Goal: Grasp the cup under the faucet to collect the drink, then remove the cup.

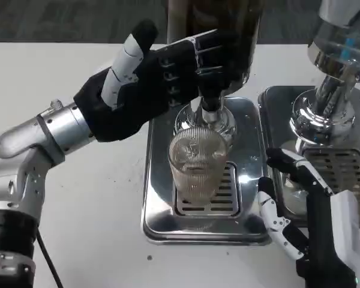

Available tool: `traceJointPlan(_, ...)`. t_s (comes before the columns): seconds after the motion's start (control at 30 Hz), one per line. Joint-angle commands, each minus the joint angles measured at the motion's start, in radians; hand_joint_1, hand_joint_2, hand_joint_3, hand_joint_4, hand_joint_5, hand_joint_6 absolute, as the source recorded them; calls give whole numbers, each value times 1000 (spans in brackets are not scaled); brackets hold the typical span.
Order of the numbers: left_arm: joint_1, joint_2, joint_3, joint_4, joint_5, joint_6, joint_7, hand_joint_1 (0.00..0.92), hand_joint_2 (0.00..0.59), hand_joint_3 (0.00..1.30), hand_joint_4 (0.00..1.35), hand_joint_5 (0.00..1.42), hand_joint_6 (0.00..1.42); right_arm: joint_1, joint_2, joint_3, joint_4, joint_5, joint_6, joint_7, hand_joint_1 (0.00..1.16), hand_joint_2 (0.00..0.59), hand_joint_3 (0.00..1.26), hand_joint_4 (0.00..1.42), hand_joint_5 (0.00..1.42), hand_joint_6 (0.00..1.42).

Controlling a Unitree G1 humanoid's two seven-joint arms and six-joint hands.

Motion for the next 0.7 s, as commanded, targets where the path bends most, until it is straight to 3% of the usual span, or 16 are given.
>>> traceJointPlan(0.03,-16,-1,-12,26,32,-50,-19,0,91,168,106,177,90,3,3,-3,7,10,-17,-5,444,421,383,405,372,365)
traceJointPlan(0.2,-8,6,-21,37,66,-107,-26,0,90,176,113,181,90,5,5,0,6,12,-18,-1,443,420,383,405,372,365)
traceJointPlan(0.57,31,17,-31,62,158,-363,17,0,91,192,127,146,42,11,3,4,3,19,-21,11,442,420,383,405,372,365)
traceJointPlan(0.7,40,19,-38,74,179,-403,27,0,87,192,123,131,15,16,1,4,-5,20,-19,17,442,420,383,405,372,365)
